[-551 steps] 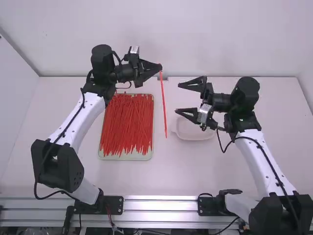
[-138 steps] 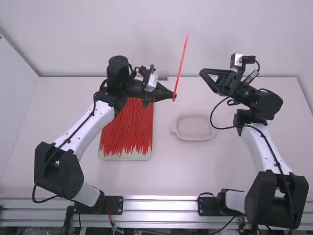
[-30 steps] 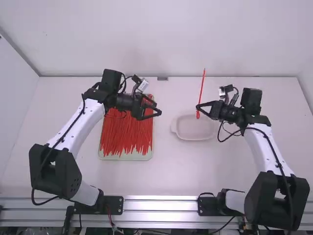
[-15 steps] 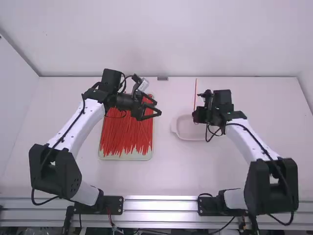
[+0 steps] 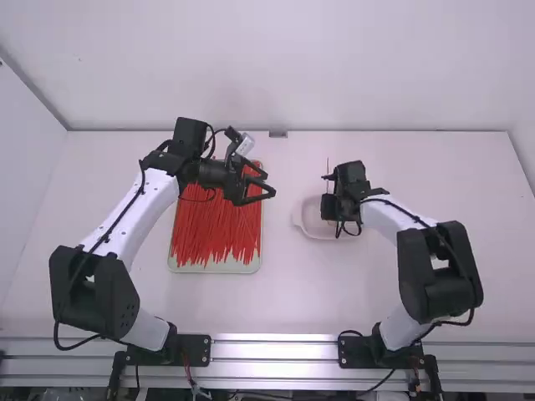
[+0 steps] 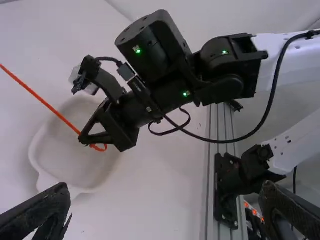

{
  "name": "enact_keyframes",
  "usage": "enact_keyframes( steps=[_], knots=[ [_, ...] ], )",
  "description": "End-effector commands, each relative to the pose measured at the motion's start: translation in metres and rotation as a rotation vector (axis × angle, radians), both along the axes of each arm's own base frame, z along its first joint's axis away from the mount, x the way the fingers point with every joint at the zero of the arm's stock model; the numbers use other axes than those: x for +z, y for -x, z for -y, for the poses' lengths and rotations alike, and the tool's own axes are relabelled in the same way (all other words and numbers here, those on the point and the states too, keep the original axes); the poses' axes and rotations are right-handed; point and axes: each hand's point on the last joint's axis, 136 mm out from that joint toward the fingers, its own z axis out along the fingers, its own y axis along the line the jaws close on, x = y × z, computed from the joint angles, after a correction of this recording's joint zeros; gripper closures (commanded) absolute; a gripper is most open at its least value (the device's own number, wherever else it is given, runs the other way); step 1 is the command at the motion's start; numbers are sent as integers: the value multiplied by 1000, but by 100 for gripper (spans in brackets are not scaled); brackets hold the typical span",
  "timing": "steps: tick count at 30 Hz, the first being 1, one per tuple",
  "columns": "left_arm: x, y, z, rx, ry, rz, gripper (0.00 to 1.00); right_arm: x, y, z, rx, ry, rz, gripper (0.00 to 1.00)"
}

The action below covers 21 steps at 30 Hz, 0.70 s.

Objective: Fasten the cable tie

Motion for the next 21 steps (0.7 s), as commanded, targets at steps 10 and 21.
enact_keyframes(
  steps=[10,21],
  knots=[
    [2,-1,-7,53,-36,-20,1,23,-9,15,-79,-13,35,2],
    [24,12,-60,266,-132,-39,0,100,22,29,-117,-23,128,2]
  ],
)
